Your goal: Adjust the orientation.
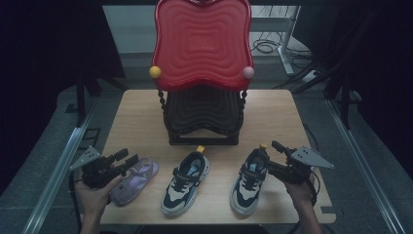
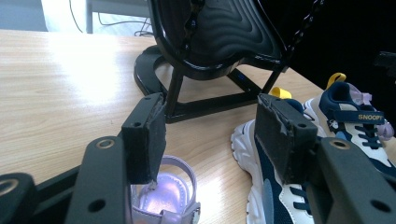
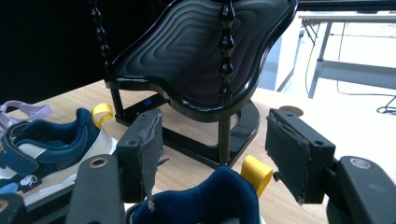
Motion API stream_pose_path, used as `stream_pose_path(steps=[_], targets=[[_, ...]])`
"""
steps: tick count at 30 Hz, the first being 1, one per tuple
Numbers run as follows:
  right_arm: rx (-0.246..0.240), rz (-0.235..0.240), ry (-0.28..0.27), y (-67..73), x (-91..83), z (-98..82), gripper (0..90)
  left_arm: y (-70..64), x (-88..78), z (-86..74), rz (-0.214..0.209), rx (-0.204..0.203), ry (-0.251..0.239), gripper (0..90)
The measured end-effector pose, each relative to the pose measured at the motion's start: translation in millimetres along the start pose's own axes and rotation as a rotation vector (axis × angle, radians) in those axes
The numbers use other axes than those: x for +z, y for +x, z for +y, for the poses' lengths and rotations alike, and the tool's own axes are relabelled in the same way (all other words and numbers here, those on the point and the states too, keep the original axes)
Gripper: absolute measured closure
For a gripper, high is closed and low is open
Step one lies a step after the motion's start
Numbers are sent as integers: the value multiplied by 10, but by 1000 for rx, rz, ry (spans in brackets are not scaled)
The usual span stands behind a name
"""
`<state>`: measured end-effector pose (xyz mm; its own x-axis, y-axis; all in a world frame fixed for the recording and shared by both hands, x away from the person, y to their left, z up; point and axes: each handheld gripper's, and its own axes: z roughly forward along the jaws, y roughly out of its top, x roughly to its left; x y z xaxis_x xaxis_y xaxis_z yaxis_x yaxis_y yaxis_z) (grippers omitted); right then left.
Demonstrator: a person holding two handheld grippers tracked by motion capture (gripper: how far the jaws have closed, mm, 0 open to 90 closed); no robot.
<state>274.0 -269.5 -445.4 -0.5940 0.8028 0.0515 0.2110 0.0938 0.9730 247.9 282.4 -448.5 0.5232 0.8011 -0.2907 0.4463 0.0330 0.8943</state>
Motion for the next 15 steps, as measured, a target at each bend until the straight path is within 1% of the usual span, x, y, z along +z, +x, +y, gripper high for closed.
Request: stream_pose_path(steps=[2, 4, 5, 6, 9, 11, 12, 15], targets=[[2, 3, 5, -8, -2, -5, 375, 7, 5, -3, 1, -4, 0, 436], [18, 11, 12, -30, 3, -27, 390, 22, 24, -15, 2, -9, 6, 442], [19, 14, 17, -44, 9, -42, 400, 26, 36, -19, 11, -3, 15, 445], [10, 15, 27, -64, 17, -71, 408, 26, 48, -22, 16, -2, 20, 448], [-1, 15, 33, -76, 19, -83, 417, 19, 65, -28, 6, -6, 18, 458], [7, 22, 35, -86, 15, -81, 422, 11, 64, -32, 7, -4, 19, 472], [19, 32, 31, -104, 22, -77, 421, 7, 63, -35, 7, -3, 19, 497], [15, 36, 36, -126, 49, -71, 421, 11, 81, -41, 21, 5, 42, 511]])
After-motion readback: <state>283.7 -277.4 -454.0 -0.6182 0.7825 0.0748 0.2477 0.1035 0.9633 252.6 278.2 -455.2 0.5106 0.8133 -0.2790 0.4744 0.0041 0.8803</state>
